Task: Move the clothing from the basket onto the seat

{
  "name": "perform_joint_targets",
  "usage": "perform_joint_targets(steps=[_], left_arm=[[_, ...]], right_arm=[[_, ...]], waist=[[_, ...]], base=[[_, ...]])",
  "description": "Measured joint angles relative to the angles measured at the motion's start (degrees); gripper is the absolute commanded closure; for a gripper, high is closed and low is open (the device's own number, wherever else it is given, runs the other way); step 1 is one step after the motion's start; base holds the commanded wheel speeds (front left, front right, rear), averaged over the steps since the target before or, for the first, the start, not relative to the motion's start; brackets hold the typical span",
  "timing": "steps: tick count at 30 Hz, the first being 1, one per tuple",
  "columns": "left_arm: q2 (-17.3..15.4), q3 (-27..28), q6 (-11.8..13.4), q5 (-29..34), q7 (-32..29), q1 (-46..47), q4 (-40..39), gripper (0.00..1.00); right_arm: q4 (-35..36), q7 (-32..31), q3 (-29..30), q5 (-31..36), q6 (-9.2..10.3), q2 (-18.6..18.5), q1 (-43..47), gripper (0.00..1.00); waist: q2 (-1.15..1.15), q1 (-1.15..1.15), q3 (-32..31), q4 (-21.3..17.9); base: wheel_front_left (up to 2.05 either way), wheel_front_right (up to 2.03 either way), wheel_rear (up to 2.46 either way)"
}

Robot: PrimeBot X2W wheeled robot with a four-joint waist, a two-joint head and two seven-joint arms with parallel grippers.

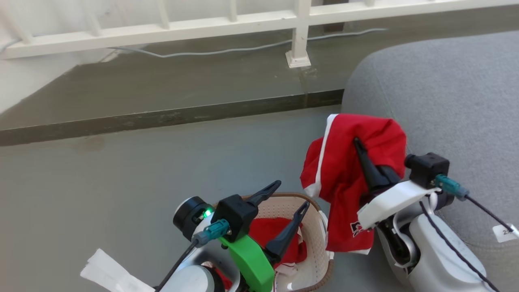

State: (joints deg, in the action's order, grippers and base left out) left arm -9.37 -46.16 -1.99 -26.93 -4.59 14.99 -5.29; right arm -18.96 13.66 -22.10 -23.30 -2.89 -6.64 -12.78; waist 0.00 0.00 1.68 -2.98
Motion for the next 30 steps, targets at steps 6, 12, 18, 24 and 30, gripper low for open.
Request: perform_joint_targets(steps=[6, 12, 18, 24, 30], left_arm=[[-0.75, -0.19, 0.0, 0.29, -0.52, 0.0, -1.65, 0.0], [-1.05, -0.33, 0.0, 0.7, -1.64, 0.01, -2.92, 0.0], [-1.54, -0.64, 0.0, 1.05, -2.57, 0.23, -3.57, 0.0], [-1.55, -0.87, -0.01, 2.87, -3.52, 1.81, -4.6, 0.0], [-1.55, -1.75, -0.3, 3.46, -4.8, 3.67, -4.86, 0.0]], right_arm=[[0.04, 0.26, 1.99, -0.14, 0.56, -0.65, -1.3, 1.0], [0.13, 0.49, 3.92, -0.67, 1.49, -0.86, -2.55, 1.0], [0.02, 0.51, 6.32, -1.01, 1.59, -1.8, -4.72, 1.0], [-0.9, 0.62, 10.12, -1.87, 2.49, -3.09, -7.01, 1.0], [-1.34, 0.66, 14.64, -2.58, 3.52, -4.39, -9.81, 1.0]], waist=[[0.0, 0.0, 1.5, -2.17], [0.0, 0.0, 3.31, -4.99], [0.0, 0.0, 5.64, -8.03], [0.0, 0.0, 8.6, -10.54], [0.0, 0.0, 11.66, -12.4]], base=[[0.0, 0.0, 0.0], [0.0, 0.0, 0.0], [0.0, 0.0, 0.0], [0.0, 0.0, 0.0], [0.0, 0.0, 0.0]])
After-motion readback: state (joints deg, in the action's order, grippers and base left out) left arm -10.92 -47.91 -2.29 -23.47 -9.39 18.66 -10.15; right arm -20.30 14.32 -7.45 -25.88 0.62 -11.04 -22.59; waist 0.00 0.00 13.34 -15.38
